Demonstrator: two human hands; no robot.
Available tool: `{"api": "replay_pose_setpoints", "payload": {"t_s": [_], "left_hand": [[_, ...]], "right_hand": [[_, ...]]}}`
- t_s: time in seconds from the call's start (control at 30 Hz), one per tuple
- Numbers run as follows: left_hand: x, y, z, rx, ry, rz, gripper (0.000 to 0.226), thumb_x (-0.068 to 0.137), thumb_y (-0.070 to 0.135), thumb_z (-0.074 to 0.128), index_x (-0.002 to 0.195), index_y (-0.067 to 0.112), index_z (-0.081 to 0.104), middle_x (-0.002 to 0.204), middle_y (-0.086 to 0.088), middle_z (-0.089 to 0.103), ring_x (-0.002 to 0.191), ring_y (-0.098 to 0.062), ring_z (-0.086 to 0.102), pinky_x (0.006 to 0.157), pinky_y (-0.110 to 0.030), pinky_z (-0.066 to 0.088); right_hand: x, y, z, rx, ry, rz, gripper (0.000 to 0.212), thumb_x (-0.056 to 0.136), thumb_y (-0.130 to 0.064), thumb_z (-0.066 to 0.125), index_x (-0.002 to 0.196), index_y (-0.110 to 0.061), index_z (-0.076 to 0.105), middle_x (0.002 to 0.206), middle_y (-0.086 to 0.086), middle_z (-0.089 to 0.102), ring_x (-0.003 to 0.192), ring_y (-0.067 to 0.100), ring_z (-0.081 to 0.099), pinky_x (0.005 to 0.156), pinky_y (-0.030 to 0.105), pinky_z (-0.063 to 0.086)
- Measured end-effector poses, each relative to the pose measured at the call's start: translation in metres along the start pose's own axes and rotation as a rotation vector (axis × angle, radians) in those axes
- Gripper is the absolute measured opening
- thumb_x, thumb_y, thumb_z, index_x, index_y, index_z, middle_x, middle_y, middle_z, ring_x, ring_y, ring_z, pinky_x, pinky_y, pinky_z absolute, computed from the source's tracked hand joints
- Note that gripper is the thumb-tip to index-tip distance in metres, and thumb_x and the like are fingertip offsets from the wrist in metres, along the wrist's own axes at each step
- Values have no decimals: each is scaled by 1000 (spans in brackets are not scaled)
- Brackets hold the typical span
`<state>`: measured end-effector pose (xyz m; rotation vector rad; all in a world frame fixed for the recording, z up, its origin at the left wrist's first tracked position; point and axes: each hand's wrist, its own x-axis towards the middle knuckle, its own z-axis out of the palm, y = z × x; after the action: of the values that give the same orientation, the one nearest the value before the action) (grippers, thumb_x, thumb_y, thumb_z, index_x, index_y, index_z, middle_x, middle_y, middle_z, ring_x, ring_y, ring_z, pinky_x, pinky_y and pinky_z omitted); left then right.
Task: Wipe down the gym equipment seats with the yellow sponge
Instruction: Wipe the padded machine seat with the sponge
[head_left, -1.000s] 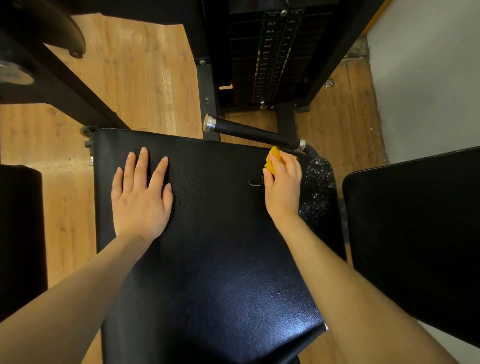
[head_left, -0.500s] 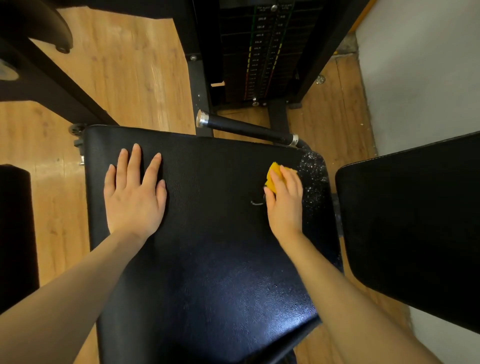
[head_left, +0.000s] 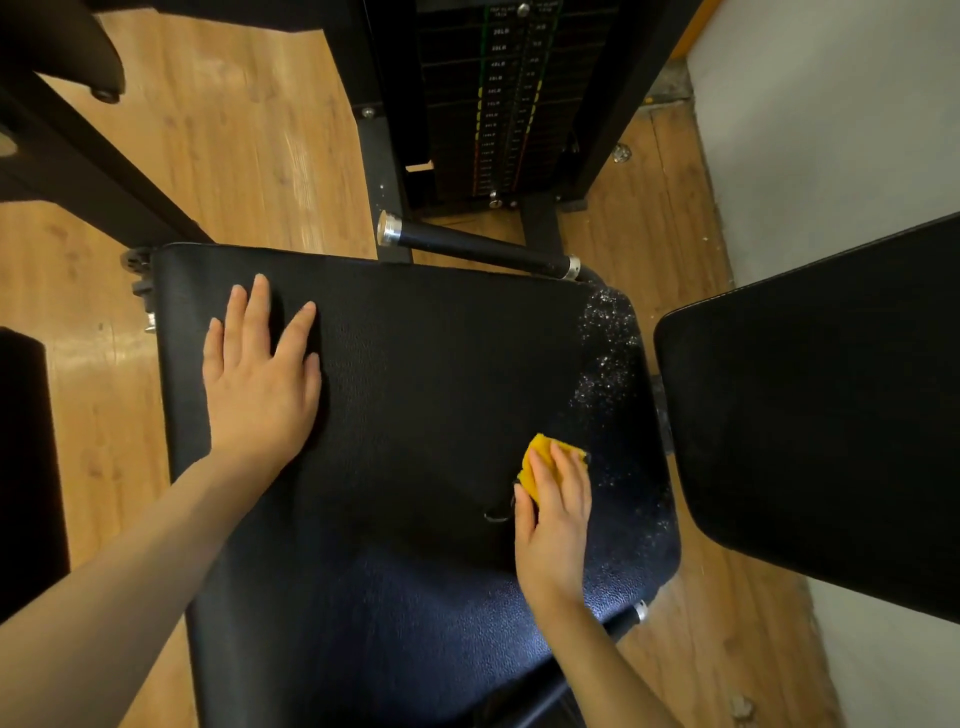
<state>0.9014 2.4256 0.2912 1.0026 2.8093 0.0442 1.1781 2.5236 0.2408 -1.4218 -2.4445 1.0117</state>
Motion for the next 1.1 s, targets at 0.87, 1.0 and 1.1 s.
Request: {"api": "replay_pose_setpoints", "payload": {"t_s": [0.87,1.0,1.1], "left_hand": [[17,93,40,94,-94,293,53,99,38,33,149,21,28,159,-10,16,148,-27,9,120,-42,9],[16,94,40,102,-96,288,54,98,37,35,149,21,28,159,-11,17,148,-27,10,119,-43,10],[17,94,39,100,-99,294,54,98,37,35,149,20,29,158,-11,18,147,-28,11,119,-44,12]], "right_hand": [[109,10,-19,-83,-15,14,42,96,-20,50,137,-14,46,145,0,37,140,15,23,115,34,29],[80,12,-18,-87,-17,48,41,96,-20,51,136,-15,47,145,0,37,140,17,25,113,36,32],[37,20,-15,-113,-19,48,41,95,-19,53,135,-16,48,146,-1,36,141,17,21,113,34,28]]}}
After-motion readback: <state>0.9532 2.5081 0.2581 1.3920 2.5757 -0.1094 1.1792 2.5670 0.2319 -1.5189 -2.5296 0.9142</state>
